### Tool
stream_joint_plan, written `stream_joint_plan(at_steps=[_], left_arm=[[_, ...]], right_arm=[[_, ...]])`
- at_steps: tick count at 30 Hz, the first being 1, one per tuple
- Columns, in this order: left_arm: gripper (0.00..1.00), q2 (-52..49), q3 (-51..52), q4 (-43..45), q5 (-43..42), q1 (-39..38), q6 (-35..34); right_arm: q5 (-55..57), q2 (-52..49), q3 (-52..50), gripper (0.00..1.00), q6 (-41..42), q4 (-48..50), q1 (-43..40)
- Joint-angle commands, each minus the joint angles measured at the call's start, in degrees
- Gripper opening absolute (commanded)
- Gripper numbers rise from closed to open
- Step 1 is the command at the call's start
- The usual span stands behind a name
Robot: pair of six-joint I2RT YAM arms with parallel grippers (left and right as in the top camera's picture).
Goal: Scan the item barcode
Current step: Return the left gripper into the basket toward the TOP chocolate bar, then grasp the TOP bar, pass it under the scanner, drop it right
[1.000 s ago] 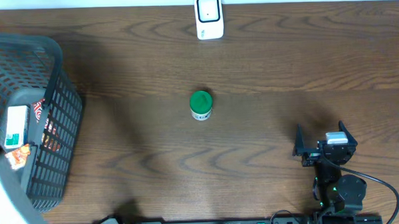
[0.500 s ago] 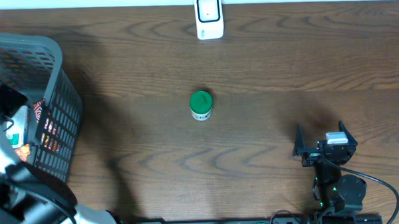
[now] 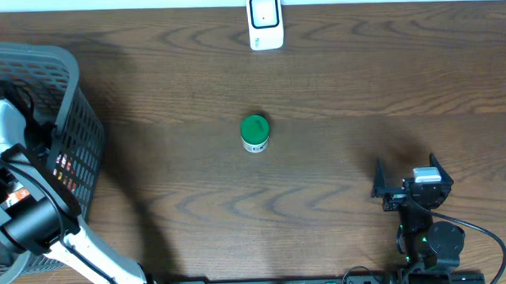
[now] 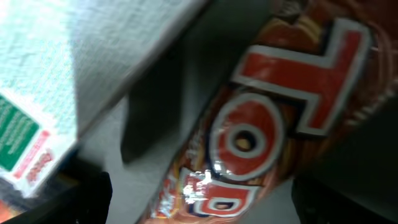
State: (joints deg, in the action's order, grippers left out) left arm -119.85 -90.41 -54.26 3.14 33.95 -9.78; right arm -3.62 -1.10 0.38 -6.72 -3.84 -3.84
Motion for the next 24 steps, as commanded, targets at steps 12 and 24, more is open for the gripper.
stream_joint_plan(at_steps=[12,24], left_arm=[[0.31,0.37,-2.56,-3.67,1.64,-0.81,1.09],[0.08,31.52,-20.52,-3.65,-1.97,-0.79,-11.96]], right_arm=[[0.13,0.07,-0.07,0.99,-0.63,-0.22,0.52],[0.13,0.07,-0.07,0.99,-0.63,-0.22,0.52]])
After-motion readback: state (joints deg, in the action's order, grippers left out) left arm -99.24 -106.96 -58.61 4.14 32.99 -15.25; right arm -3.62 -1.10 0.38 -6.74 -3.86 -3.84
